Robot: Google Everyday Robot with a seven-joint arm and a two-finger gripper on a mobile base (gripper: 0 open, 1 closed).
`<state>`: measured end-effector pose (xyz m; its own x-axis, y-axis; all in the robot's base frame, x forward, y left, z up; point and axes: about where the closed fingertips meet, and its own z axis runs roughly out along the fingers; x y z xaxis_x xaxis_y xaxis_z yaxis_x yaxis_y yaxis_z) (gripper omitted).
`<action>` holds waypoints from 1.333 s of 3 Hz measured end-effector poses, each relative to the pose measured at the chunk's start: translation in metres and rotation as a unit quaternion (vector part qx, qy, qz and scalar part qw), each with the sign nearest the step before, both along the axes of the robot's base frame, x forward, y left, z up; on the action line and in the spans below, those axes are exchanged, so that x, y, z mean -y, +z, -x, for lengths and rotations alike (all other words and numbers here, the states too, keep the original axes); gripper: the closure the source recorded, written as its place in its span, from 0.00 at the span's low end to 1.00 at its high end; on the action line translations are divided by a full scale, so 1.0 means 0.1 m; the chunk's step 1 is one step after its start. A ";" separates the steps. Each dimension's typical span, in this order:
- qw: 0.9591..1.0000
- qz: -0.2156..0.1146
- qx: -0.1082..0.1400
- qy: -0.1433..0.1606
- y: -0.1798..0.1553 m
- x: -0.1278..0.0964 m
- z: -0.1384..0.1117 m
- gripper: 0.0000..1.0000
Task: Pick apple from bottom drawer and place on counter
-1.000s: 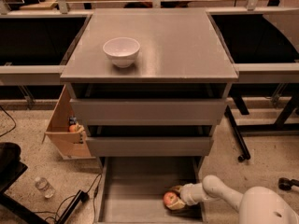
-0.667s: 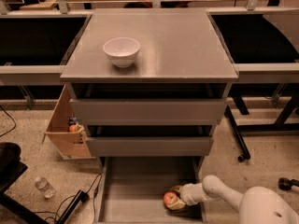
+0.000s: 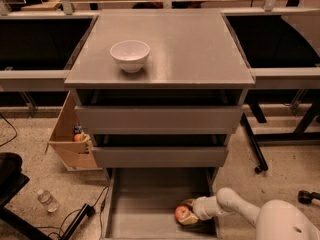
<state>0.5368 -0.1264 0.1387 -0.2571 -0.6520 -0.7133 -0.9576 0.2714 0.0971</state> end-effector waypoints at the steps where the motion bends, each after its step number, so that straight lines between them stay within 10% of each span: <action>1: 1.000 0.000 0.000 0.000 0.00 0.00 0.00 0.50; 3: 1.000 0.000 0.000 0.000 0.00 0.00 0.00 0.00; 4: 1.000 0.000 0.000 0.000 0.00 0.00 0.00 0.00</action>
Offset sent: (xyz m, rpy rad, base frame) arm 0.0000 0.0000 0.0000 0.0000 0.0000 0.0000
